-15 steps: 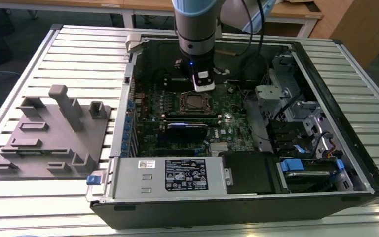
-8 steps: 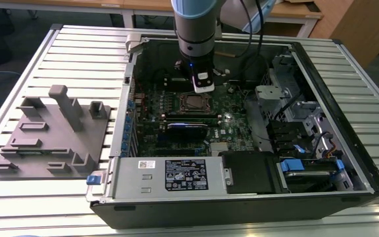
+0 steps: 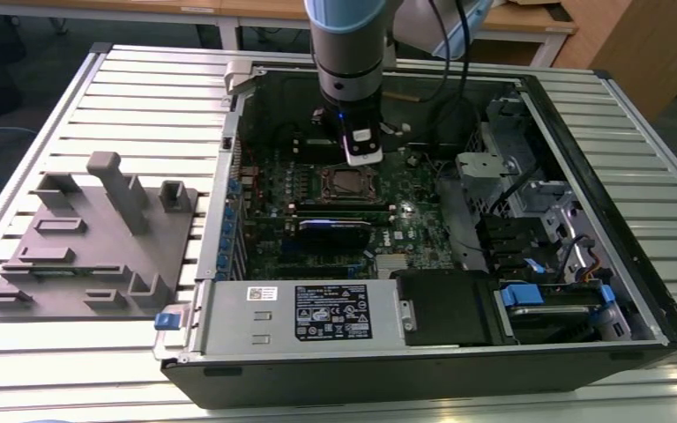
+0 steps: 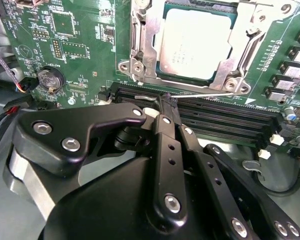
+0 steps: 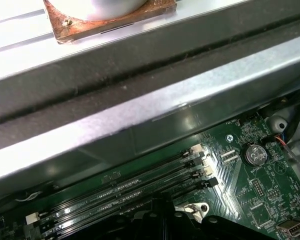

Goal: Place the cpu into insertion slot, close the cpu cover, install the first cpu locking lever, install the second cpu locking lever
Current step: 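Install the first cpu locking lever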

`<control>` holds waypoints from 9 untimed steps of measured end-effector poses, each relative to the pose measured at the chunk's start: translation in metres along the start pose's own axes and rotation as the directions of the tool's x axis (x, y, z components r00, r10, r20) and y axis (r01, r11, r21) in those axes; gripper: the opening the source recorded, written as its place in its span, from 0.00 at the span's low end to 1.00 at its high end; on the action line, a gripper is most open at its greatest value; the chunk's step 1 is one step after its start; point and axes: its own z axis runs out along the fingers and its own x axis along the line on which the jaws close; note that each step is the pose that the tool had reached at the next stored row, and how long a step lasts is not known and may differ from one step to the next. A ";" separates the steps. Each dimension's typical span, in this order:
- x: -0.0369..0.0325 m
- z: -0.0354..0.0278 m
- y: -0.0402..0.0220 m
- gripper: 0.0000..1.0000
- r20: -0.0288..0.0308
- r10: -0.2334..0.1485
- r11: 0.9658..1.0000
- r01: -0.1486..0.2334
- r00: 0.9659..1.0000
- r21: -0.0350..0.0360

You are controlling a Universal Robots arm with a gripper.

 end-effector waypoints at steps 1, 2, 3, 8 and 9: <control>0.0002 0.0001 0.0002 0.11 0.001 0.000 1.000 0.000 1.000 0.000; 0.0003 0.0001 0.0003 0.11 0.003 -0.001 1.000 0.001 1.000 0.000; 0.0004 0.0002 0.0003 0.11 0.005 -0.002 1.000 0.002 1.000 0.001; 0.0007 0.0010 0.0007 0.11 0.019 -0.006 1.000 0.006 1.000 0.004; 0.0007 0.0011 0.0007 0.11 0.021 -0.007 1.000 0.007 1.000 0.004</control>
